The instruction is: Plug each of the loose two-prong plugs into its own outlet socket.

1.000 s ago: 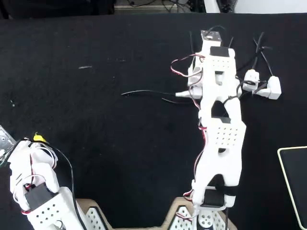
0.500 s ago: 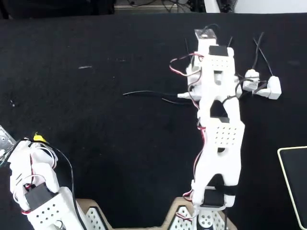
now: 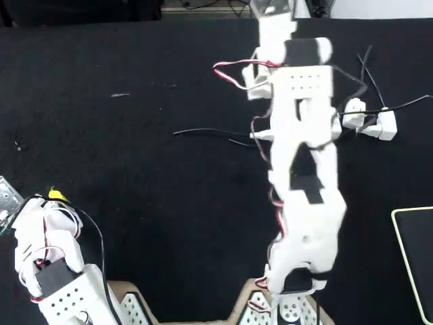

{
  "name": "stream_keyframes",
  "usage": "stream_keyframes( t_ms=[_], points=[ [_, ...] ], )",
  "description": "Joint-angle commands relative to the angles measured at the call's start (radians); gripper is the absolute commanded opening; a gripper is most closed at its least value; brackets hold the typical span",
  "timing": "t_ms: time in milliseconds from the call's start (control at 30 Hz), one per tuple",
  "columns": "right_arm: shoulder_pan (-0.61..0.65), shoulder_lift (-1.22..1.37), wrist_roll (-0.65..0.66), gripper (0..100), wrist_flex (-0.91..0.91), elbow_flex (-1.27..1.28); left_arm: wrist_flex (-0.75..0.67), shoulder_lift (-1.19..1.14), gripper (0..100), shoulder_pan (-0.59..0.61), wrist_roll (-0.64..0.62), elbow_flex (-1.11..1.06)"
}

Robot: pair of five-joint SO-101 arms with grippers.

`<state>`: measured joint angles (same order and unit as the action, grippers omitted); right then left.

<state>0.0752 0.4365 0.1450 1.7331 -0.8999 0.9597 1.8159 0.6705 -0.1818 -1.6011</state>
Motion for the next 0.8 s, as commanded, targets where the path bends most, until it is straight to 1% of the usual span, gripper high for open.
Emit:
stream_keyframes(
  t_ms=[0,267,367,433,500,567,600,767],
  points=[
    [-0.008,-0.225,0.006,1.0,0.029,0.062,-0.02,0.008,13,-0.008,-0.008,0.048],
    [0.009,-0.621,0.014,1.0,-0.003,0.501,-0.02,0.009,13,-0.01,-0.008,0.042],
    [0.009,-0.768,0.015,1.0,-0.072,0.677,-0.02,0.009,13,-0.019,-0.008,0.042],
    [0.009,-0.862,0.015,1.0,-0.126,0.805,-0.018,0.009,11,-0.053,-0.005,0.039],
    [0.009,-0.963,0.015,1.0,-0.184,0.935,-0.015,0.009,6,-0.087,0.046,0.039],
    [0.009,-1.066,0.015,1.1,-0.25,1.073,-0.012,0.009,3,-0.125,0.132,0.039],
    [0.009,-1.107,0.015,1.1,-0.285,1.15,-0.011,0.009,3,-0.145,0.158,0.036],
    [0.009,-1.3,0.015,1.1,-0.448,1.527,-0.018,0.009,3,-0.239,0.199,0.005]
  ],
)
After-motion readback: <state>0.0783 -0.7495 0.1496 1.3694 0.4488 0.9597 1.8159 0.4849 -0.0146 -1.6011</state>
